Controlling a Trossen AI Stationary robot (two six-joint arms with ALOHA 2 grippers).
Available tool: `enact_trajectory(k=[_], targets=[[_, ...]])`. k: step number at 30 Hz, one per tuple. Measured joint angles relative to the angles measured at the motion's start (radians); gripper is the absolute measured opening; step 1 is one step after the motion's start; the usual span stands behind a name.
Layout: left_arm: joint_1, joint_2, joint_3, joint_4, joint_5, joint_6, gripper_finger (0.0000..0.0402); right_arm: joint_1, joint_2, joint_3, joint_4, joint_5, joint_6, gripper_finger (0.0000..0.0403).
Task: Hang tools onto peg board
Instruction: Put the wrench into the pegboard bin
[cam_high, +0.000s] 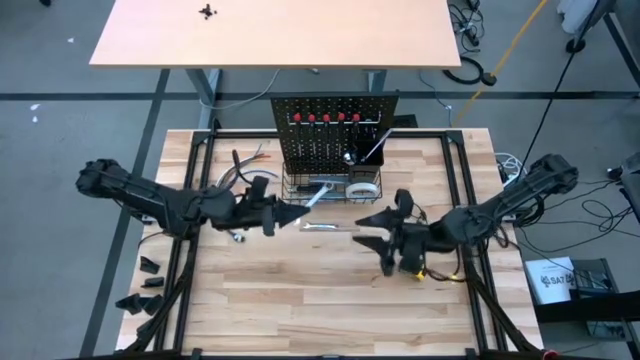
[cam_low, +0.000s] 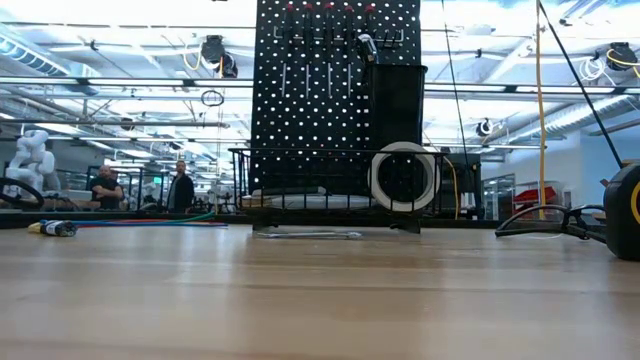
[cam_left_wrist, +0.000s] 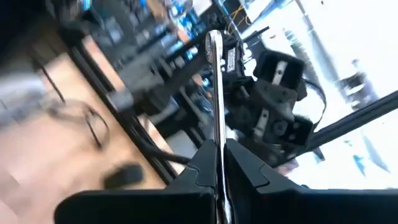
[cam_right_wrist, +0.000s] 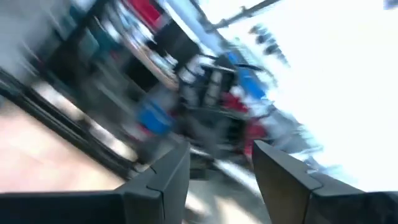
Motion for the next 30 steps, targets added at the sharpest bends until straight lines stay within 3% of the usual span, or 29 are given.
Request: enact_trajectory(k=[7,12,18,30], targets=[[-0.048,0.001,0.000,0.008,-0.027,-0.231,0.0013,-0.010,0.181,0.164,0.051,0.237,-0.591,0.0167],[-0.067,0.001,0.000,0.027,-0.100,-0.279,0.0013,-0.034,0.364,0.336,0.042,0.346,-0.802,0.0167],[-0.067,0.000,0.000,0.060,-0.122,-0.279,0.0013,-0.066,0.498,0.467,0.038,0.416,-0.897,0.0167],[-0.130,-0.012,-0.001,0.055,-0.121,-0.288,0.0013,-0.109,0.515,0.479,0.031,0.459,-0.953,0.0166]])
